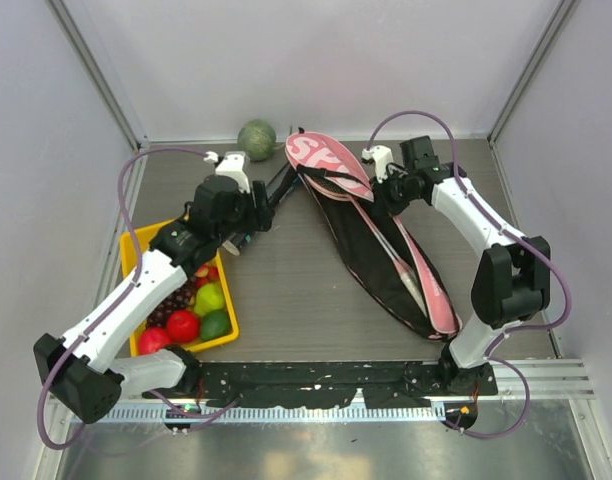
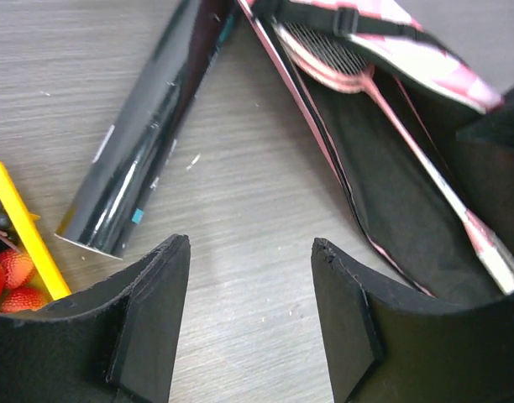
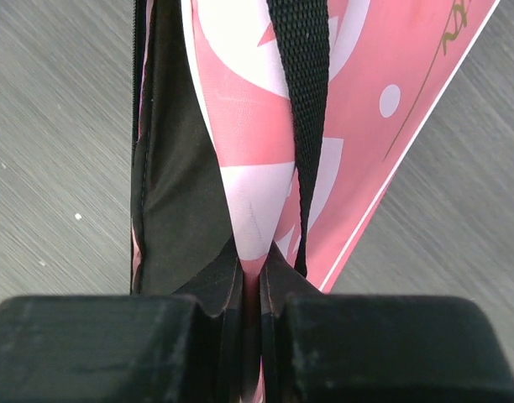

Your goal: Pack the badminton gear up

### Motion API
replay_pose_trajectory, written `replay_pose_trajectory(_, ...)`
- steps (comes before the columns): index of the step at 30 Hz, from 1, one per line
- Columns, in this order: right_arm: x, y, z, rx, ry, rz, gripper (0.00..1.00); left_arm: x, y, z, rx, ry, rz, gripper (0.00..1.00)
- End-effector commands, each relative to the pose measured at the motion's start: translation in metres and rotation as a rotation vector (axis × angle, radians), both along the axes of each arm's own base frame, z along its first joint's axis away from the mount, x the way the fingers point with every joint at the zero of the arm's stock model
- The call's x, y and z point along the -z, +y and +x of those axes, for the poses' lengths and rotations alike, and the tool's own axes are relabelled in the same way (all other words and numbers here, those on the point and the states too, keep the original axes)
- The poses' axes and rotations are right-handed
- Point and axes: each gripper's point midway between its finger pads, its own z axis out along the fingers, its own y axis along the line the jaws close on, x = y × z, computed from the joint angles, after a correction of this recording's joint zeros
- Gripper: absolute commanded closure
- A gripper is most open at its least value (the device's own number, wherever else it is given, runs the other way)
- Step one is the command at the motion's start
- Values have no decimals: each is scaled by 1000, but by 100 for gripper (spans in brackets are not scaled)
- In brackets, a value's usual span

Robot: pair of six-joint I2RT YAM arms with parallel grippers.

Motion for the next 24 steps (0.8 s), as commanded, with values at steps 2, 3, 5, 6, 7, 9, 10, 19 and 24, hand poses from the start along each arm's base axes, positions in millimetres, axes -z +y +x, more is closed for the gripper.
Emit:
replay_pose_trajectory(2,-41,6,3,-287,-228,-20,95,-18,17,9,-107,25,-150,32)
replay_pose_trajectory(3,-41,2,2,-291,-247,-27,95,-18,18,12,-124,26,-176,29)
replay_pose_trajectory(5,-42,-7,2,-287,-260,-43,94,-19,14,18,-123,26,-221,27)
replay_pose_trajectory(6,-41,-11,3,-289,-264,-50,94,-18,13,22,-136,29,-238,28)
replay_pose_trajectory(7,-42,-17,2,-285,-272,-53,94,-17,12,24,-154,37,-264,29)
replay_pose_trajectory(9,-44,-17,-6,-332,-292,-29,94,-11,11,31,-193,43,-299,29)
replay_pose_trajectory(10,-46,-15,-11,-357,-305,-11,94,-9,8,35,-199,42,-322,28)
replay_pose_trajectory(19,-58,-5,-35,-519,-496,-6,94,12,-2,67,-237,43,-405,24)
replay_pose_trajectory(24,-69,0,-36,-544,-558,16,94,37,-6,67,-258,130,-405,25)
